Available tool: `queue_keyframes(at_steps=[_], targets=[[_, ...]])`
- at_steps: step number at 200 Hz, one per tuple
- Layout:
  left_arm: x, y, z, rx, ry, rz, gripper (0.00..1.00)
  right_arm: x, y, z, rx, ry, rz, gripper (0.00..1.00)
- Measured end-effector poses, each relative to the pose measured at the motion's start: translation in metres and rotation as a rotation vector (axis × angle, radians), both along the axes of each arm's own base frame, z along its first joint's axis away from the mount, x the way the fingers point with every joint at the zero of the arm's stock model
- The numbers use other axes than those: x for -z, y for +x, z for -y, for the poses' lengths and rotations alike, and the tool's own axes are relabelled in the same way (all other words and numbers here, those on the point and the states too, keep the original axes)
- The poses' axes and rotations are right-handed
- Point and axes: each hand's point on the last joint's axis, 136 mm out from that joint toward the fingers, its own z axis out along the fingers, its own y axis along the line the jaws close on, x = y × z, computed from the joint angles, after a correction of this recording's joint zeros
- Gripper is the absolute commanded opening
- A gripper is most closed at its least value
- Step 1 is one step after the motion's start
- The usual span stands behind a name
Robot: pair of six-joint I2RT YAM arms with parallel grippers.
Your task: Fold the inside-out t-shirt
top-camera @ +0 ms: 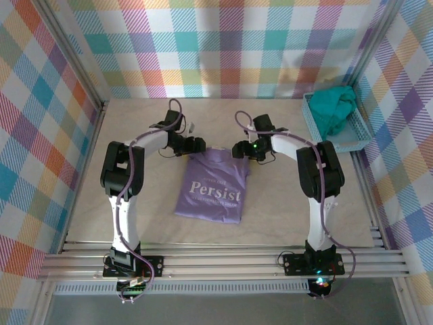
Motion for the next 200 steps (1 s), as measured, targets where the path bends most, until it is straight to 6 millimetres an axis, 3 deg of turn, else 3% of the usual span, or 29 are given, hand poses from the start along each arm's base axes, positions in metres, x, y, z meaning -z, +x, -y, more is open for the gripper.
queue_keyframes(at_steps=[37, 91, 111, 138, 153, 166, 180, 200], targets=[[0.005, -0.004, 0.005, 0.024, -0.041, -0.025, 0.47, 0.003, -0.006, -0.014, -0.017, 0.035, -0.025, 0.43], [0.015, -0.006, 0.004, 0.017, -0.084, -0.072, 0.01, 0.004, -0.001, -0.018, -0.002, 0.054, -0.017, 0.09], [0.013, -0.003, 0.001, 0.007, -0.108, -0.078, 0.0, 0.002, 0.007, -0.015, 0.011, 0.067, 0.011, 0.0], [0.003, 0.006, -0.005, -0.033, -0.16, -0.084, 0.0, -0.014, 0.026, -0.006, 0.043, 0.11, 0.08, 0.0], [-0.013, 0.022, -0.013, -0.067, -0.199, -0.059, 0.0, -0.034, 0.044, 0.002, 0.07, 0.158, 0.142, 0.0], [-0.041, 0.044, -0.018, -0.088, -0.231, -0.004, 0.0, -0.059, 0.063, 0.004, 0.077, 0.201, 0.203, 0.0], [-0.084, 0.073, -0.019, -0.088, -0.264, 0.105, 0.0, -0.097, 0.087, 0.004, 0.077, 0.248, 0.298, 0.0], [-0.157, 0.102, -0.015, -0.077, -0.309, 0.271, 0.0, -0.169, 0.118, 0.002, 0.057, 0.323, 0.477, 0.0]])
